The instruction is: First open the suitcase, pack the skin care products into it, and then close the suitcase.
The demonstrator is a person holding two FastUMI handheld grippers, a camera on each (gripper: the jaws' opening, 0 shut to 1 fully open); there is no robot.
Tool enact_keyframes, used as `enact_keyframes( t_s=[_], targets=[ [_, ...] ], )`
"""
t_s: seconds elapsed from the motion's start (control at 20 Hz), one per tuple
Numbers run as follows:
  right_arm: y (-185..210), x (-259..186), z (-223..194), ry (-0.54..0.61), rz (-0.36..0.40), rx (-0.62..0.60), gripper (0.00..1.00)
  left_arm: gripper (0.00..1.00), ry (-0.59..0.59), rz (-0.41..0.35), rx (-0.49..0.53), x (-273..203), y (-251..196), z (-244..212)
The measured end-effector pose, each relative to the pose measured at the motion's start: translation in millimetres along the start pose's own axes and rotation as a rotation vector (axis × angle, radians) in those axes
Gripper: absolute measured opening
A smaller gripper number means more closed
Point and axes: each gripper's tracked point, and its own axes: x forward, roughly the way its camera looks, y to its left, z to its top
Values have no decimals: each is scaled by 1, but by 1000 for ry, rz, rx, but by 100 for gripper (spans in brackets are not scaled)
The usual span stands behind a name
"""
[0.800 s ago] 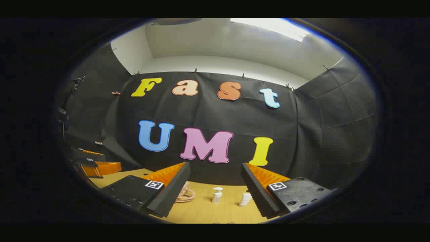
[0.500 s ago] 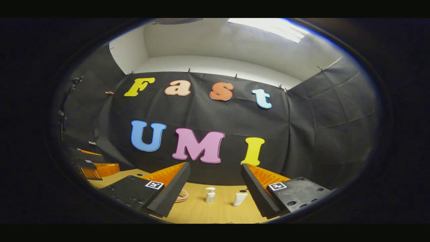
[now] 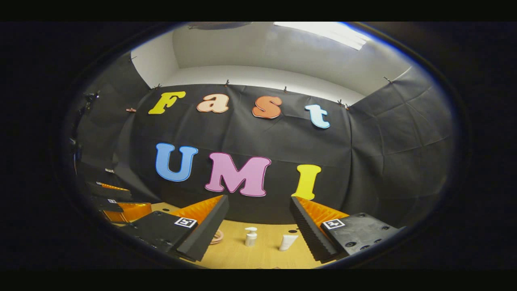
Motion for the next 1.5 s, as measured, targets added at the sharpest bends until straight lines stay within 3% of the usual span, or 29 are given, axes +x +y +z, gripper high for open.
enact_keyframes(
  t_s=[0.1, 0.25, 0.5, 0.85, 1.1, 1.15, 1.25, 1.45, 1.5],
  targets=[
    [-8, 11, 0, -14, -8, -12, 96, 96, 17, 29, 8, 19, 3, -3],
    [-18, 35, -14, -14, -10, -21, 96, 96, 66, -5, 4, 59, -12, -22],
    [-40, 82, -57, 43, -20, -29, 96, 96, 137, 0, -15, 145, -32, -65],
    [-52, 136, -142, 165, 3, -18, 96, 96, 334, -42, 37, 251, -65, -181],
    [-60, 155, -196, 279, 0, 29, 97, 96, 509, -25, 55, 298, -68, -259],
    [-62, 157, -205, 294, 0, 28, 94, 96, 517, 2, 101, 307, -63, -263],
    [-65, 161, -227, 344, -3, 51, 97, 94, 522, -27, 162, 325, -64, -272],
    [-75, 167, -245, 381, -29, 95, 97, 90, 637, 1, 182, 325, -71, -301],
    [-78, 169, -246, 378, -34, 95, 97, 85, 668, 21, 175, 322, -70, -310]
  ],
)
